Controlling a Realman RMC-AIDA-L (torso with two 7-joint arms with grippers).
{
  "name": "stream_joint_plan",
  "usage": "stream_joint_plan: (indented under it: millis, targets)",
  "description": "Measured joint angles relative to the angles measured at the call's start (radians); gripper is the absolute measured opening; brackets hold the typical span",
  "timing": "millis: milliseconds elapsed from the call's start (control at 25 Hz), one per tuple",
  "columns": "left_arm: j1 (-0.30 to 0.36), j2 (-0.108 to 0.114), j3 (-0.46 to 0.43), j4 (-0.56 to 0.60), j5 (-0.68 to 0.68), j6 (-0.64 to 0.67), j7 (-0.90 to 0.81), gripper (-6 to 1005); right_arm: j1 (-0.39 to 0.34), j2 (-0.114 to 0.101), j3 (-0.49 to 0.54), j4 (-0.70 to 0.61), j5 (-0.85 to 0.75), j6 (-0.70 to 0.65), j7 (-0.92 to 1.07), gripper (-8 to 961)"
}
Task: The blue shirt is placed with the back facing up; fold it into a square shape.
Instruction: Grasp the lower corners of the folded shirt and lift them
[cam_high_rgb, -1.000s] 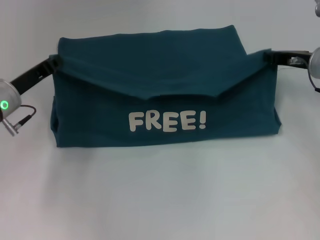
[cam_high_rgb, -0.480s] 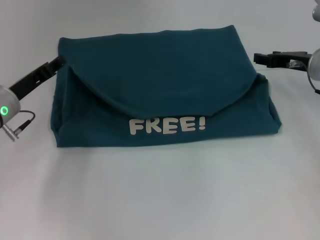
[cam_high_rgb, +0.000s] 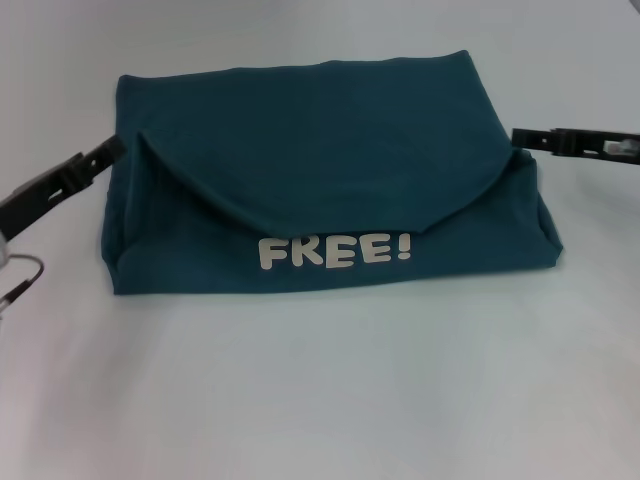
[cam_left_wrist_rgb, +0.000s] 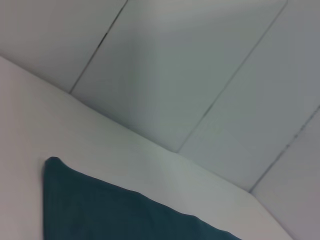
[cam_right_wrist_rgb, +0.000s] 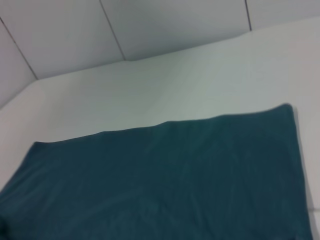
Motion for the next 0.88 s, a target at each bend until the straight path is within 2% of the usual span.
stream_joint_plan:
  millis: [80,240,360,640,880]
  targets:
    - [0.020,0.004,0.006,0.006,0.001,0.034,0.002,720,-0.023,-0.005,-0.004,-0.029,-0.004,-0.057,0.039,711]
    - [0.058,0.015,0.045,0.012,0.004,0.097,0.006,724,-0.053,-0.031,-0.005,-0.055,-0.032,-0.170,0.139,710]
    - [0.087,0.015,0.095,0.042,0.006,0.129,0.006,725,-0.064,-0.046,-0.005,-0.071,-0.078,-0.236,0.220,709]
    - [0.137,0.007,0.173,0.092,0.010,0.156,0.007,726,-0.069,-0.049,-0.005,-0.121,-0.202,-0.346,0.361,707]
    - [0.153,0.005,0.191,0.108,0.028,0.163,0.008,726,-0.073,-0.054,-0.006,-0.140,-0.263,-0.374,0.427,708]
